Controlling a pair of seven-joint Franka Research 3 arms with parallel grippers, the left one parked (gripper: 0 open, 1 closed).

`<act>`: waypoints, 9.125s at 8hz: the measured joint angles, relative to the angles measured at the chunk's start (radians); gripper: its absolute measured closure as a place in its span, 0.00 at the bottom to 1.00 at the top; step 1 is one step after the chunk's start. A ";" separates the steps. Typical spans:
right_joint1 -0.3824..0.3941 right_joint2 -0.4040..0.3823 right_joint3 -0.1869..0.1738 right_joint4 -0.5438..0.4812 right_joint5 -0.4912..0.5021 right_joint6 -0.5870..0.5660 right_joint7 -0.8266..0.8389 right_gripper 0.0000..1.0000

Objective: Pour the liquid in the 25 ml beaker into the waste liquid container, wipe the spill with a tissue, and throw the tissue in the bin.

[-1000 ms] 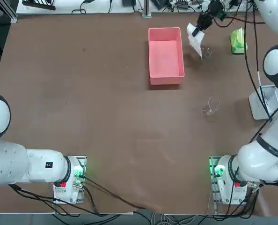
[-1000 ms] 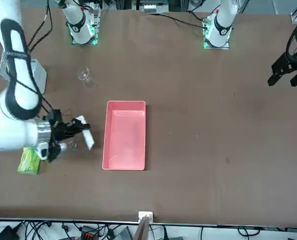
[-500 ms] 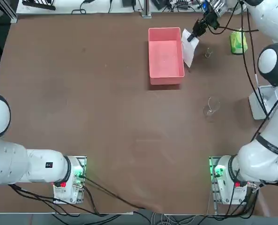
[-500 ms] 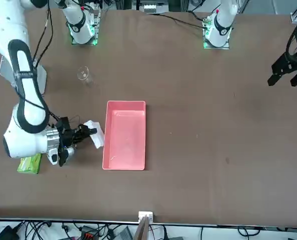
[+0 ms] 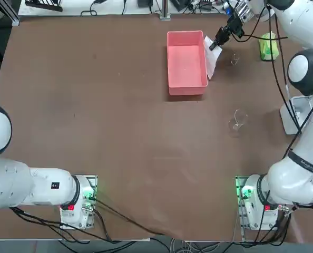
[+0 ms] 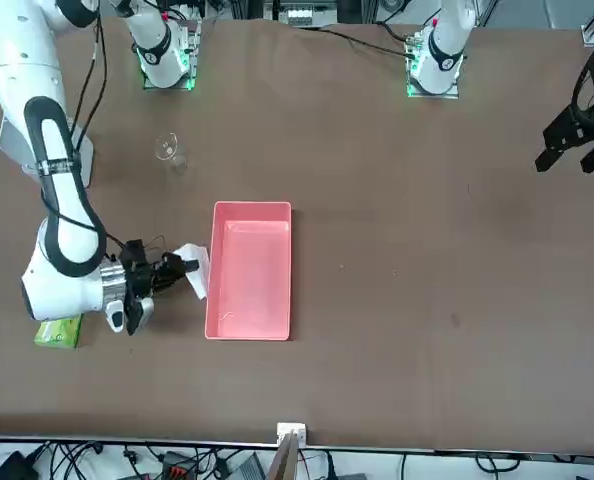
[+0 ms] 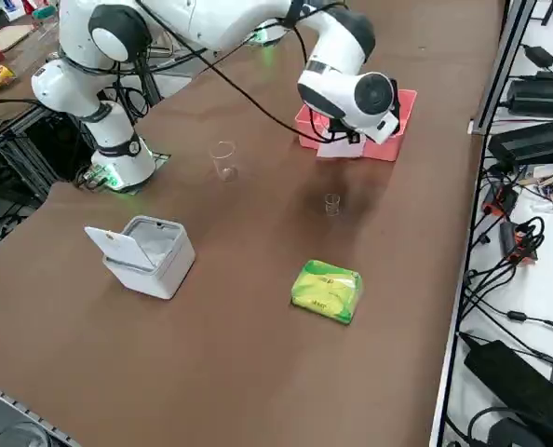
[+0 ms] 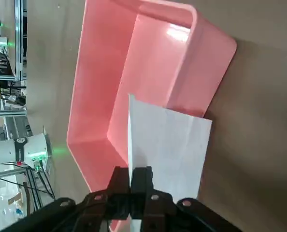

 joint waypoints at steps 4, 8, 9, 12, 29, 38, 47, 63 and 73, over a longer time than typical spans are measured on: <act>0.000 0.032 0.000 0.008 0.000 0.037 -0.066 0.99; 0.009 0.059 0.002 0.019 0.001 0.065 -0.078 0.99; 0.013 0.064 0.002 0.021 0.001 0.069 -0.085 0.99; 0.019 0.079 0.002 0.022 0.001 0.073 -0.119 0.99; 0.043 0.162 0.000 0.022 0.000 0.215 -0.227 0.98; 0.049 0.190 -0.001 0.024 0.000 0.256 -0.285 0.98; 0.049 0.190 -0.001 0.024 0.000 0.257 -0.300 0.98; 0.044 0.047 -0.069 0.078 -0.001 0.153 -0.320 0.98; -0.009 -0.262 -0.281 -0.009 -0.158 -0.272 -0.320 0.98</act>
